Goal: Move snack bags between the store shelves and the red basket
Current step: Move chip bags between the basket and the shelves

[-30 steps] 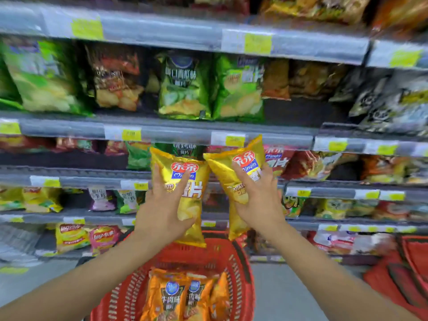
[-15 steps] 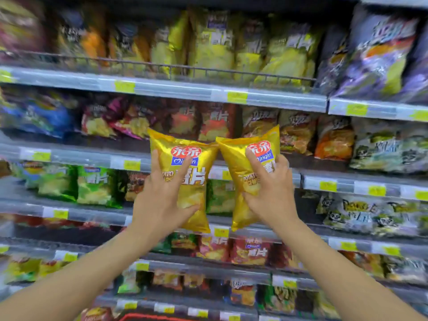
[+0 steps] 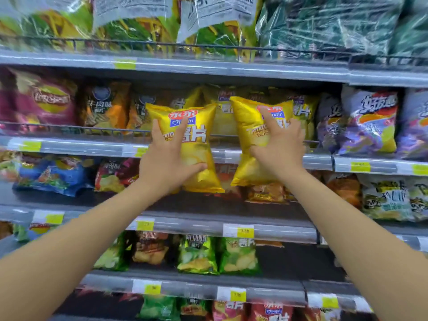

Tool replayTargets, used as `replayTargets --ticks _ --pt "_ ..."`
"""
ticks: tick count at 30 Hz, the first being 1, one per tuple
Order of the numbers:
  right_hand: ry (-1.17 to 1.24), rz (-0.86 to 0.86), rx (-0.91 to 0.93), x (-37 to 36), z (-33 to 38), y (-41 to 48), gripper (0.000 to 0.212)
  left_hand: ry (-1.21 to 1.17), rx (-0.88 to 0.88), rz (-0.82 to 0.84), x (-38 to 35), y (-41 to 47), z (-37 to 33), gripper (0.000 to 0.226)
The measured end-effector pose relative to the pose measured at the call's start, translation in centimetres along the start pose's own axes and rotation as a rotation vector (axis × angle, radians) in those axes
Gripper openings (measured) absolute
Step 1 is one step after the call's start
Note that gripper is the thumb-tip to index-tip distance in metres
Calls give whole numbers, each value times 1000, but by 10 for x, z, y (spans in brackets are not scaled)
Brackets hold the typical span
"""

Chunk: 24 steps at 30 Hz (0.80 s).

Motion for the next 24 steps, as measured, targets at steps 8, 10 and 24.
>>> replayTargets --ticks 8,10,24 --pt "66 83 -275 -27 -1 85 73 -65 -10 86 -12 103 25 105" --pt "53 56 -316 -32 -1 99 73 -115 -32 82 -19 126 26 104" --pt "-436 -144 -13 -104 17 117 83 -148 -93 139 -117 171 35 104"
Point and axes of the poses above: each hand's wrist, its own y-axis towards the middle knuckle, its own x-axis out of the back of the hand, z = x × y, the point moved 8 cm from there along y, towards the middle knuckle, and after that the axes turned 4 degrees about -z, right-handed, at the moved point
